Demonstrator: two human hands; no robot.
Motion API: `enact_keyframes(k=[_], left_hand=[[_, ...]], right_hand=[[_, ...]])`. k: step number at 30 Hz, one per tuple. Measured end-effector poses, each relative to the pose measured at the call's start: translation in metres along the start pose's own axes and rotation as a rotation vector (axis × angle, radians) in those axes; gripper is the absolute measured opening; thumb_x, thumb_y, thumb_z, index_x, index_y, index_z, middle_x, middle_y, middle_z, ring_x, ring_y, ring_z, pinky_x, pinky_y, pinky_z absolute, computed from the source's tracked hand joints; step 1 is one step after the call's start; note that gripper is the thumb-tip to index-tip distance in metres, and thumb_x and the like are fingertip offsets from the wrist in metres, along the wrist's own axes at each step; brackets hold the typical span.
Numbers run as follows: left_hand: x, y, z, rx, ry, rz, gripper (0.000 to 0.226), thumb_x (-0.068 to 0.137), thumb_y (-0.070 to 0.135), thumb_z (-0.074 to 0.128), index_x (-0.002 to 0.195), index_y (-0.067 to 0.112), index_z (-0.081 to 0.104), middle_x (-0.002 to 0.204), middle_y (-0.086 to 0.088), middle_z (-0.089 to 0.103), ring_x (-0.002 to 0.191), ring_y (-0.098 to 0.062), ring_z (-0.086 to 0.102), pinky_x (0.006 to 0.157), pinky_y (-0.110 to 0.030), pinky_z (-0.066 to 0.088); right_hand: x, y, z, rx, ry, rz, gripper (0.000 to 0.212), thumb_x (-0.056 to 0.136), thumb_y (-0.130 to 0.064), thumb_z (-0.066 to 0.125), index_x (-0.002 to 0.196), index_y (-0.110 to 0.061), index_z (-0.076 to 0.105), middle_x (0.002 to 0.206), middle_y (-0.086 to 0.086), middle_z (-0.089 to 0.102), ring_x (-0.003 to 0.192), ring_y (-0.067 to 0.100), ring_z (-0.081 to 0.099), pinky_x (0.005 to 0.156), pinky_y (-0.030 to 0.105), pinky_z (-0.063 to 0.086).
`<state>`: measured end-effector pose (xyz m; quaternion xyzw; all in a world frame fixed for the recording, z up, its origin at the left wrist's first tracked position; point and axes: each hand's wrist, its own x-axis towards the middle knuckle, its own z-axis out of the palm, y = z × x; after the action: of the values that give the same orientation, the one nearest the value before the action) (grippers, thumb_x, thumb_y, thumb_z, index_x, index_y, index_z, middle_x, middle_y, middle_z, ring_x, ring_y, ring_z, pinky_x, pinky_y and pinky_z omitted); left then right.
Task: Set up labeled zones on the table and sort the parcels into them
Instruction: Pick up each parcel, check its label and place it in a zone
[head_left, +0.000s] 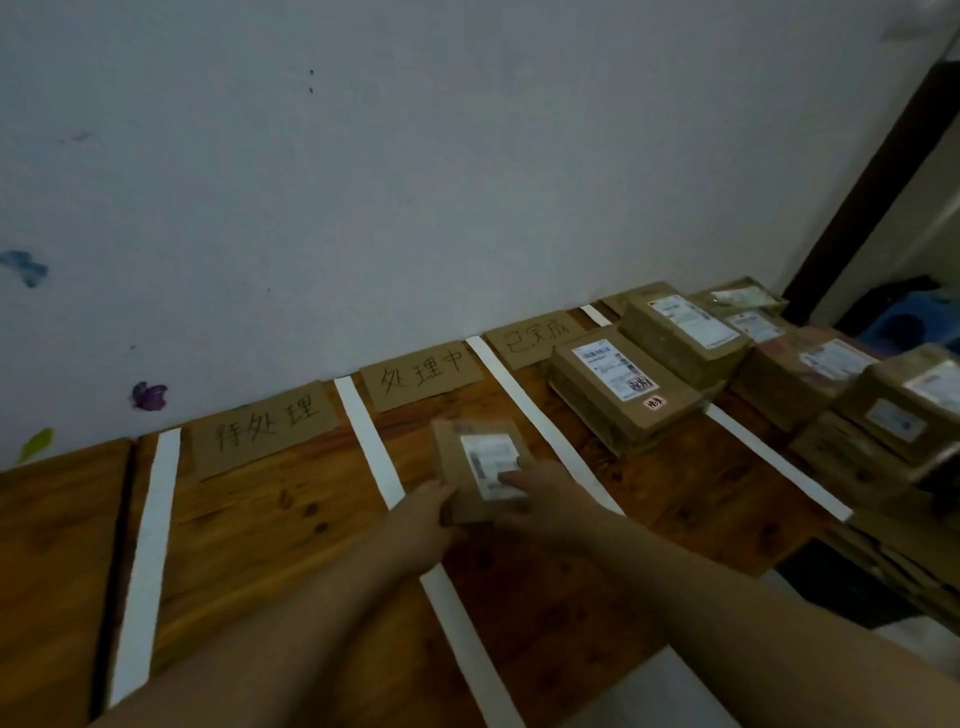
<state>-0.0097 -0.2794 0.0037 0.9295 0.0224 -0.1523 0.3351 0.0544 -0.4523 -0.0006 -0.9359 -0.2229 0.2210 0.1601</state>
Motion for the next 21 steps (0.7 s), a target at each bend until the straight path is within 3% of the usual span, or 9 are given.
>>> enact_keyframes(k=[3, 5, 7, 9, 11, 13, 18, 21], left_hand=[[0.037, 0.005, 0.026, 0.037, 0.010, -0.024, 0.027, 0.094, 0.021, 0.053, 0.121, 0.024, 0.056, 0.125, 0.001, 0.059, 0.106, -0.011, 0.058, 0.087, -0.018, 0.045], [0.058, 0.006, 0.047, 0.073, -0.036, -0.046, 0.038, 0.094, 0.023, 0.054, 0.132, 0.023, 0.049, 0.134, -0.001, 0.053, 0.113, -0.013, 0.055, 0.094, -0.021, 0.044], [0.074, 0.005, 0.064, 0.177, -0.079, -0.057, 0.057, 0.093, 0.029, 0.055, 0.145, 0.022, 0.034, 0.152, -0.002, 0.031, 0.132, -0.019, 0.040, 0.106, -0.023, 0.034], [0.084, -0.001, 0.077, 0.309, -0.131, -0.086, 0.078, 0.088, 0.043, 0.060, 0.151, 0.022, 0.019, 0.160, -0.004, 0.004, 0.146, -0.024, 0.012, 0.118, -0.031, 0.017], [0.090, -0.006, 0.084, 0.373, -0.208, -0.137, 0.100, 0.081, 0.054, 0.063, 0.152, 0.023, 0.001, 0.157, -0.003, -0.019, 0.146, -0.024, -0.011, 0.120, -0.038, 0.003], [0.093, -0.006, 0.085, 0.400, -0.258, -0.165, 0.113, 0.077, 0.055, 0.066, 0.150, 0.024, -0.013, 0.148, 0.001, -0.033, 0.142, -0.021, -0.023, 0.117, -0.039, -0.001], [0.104, -0.007, 0.085, 0.372, -0.185, -0.222, 0.100, 0.086, 0.038, 0.063, 0.150, 0.025, -0.012, 0.155, -0.002, -0.027, 0.144, -0.021, -0.020, 0.118, -0.038, 0.011], [0.123, -0.004, 0.082, 0.307, -0.102, -0.249, 0.087, 0.090, 0.032, 0.058, 0.151, 0.025, -0.003, 0.158, 0.001, -0.018, 0.145, -0.020, -0.017, 0.118, -0.038, 0.010]], right_hand=[[0.036, 0.020, 0.007, 0.009, -0.064, -0.061, 0.062, 0.092, -0.040, 0.061, 0.147, -0.026, 0.036, 0.156, 0.002, 0.028, 0.143, 0.025, 0.025, 0.115, 0.041, 0.025], [0.057, 0.039, 0.015, -0.134, -0.114, -0.064, 0.066, 0.092, -0.044, 0.058, 0.149, -0.026, 0.031, 0.160, 0.005, 0.018, 0.147, 0.030, 0.012, 0.118, 0.044, 0.016], [0.071, 0.063, 0.021, -0.254, -0.216, -0.039, 0.071, 0.093, -0.050, 0.053, 0.152, -0.027, 0.022, 0.163, 0.007, 0.003, 0.148, 0.036, -0.002, 0.119, 0.049, 0.009], [0.081, 0.087, 0.025, -0.280, -0.315, -0.059, 0.075, 0.094, -0.051, 0.049, 0.155, -0.029, 0.010, 0.163, 0.007, -0.009, 0.147, 0.039, -0.010, 0.119, 0.052, 0.005], [0.089, 0.100, 0.024, -0.283, -0.356, -0.130, 0.078, 0.095, -0.053, 0.047, 0.155, -0.030, 0.002, 0.162, 0.005, -0.014, 0.146, 0.039, -0.013, 0.118, 0.052, 0.004], [0.097, 0.106, 0.019, -0.279, -0.344, -0.184, 0.080, 0.094, -0.055, 0.046, 0.155, -0.031, 0.000, 0.162, 0.004, -0.015, 0.146, 0.037, -0.014, 0.118, 0.052, 0.001], [0.102, 0.121, 0.012, -0.405, -0.409, -0.315, 0.108, 0.078, -0.074, 0.053, 0.154, -0.028, -0.008, 0.160, 0.004, -0.021, 0.145, 0.037, -0.020, 0.115, 0.056, -0.006], [0.114, 0.129, 0.010, -0.445, -0.314, -0.317, 0.093, 0.089, -0.052, 0.057, 0.154, -0.026, -0.004, 0.162, 0.006, -0.014, 0.147, 0.036, -0.012, 0.117, 0.053, -0.002]])
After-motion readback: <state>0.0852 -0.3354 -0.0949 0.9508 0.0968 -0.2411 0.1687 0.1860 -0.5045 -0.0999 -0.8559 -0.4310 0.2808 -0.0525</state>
